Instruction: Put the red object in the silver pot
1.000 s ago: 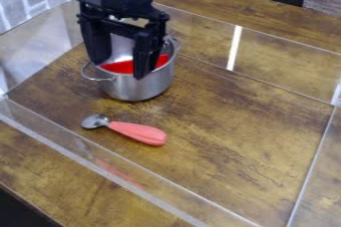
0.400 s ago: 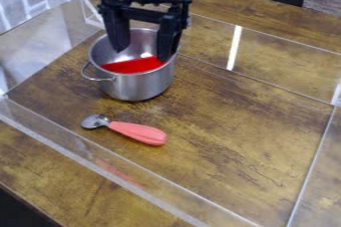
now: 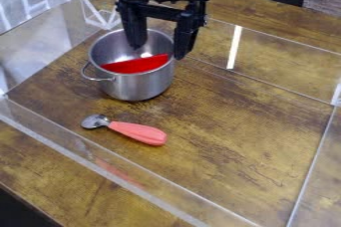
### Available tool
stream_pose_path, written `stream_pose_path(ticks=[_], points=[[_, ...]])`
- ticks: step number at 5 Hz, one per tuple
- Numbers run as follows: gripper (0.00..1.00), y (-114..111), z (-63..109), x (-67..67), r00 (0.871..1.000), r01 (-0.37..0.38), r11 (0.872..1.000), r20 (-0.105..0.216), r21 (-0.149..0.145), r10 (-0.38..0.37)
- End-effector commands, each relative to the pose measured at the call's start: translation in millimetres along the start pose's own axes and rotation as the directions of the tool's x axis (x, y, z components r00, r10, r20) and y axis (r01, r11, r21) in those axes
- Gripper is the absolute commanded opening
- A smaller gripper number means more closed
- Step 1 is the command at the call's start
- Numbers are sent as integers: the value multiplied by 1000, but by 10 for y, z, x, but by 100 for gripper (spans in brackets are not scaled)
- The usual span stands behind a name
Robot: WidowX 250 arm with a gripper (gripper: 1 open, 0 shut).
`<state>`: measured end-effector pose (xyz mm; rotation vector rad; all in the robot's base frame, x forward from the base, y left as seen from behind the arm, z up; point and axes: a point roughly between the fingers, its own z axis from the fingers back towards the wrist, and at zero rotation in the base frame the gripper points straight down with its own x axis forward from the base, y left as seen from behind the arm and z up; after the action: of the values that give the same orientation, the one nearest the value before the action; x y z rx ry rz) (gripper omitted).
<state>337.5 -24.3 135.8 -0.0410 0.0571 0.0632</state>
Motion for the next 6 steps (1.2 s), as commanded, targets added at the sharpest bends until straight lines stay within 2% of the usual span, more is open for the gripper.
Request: stream_pose_path(ticks=[1,2,3,5,6], points=[[100,-20,138,71,999,5,1000,50,-7,-5],[100,40,52,98,999,-3,1000,35,-4,3],[100,76,41,162,999,-9,1000,43,-3,9],[100,37,-39,177,991,-131,991,41,3,131],[100,162,-100,179,982,-181,983,46,4,181]])
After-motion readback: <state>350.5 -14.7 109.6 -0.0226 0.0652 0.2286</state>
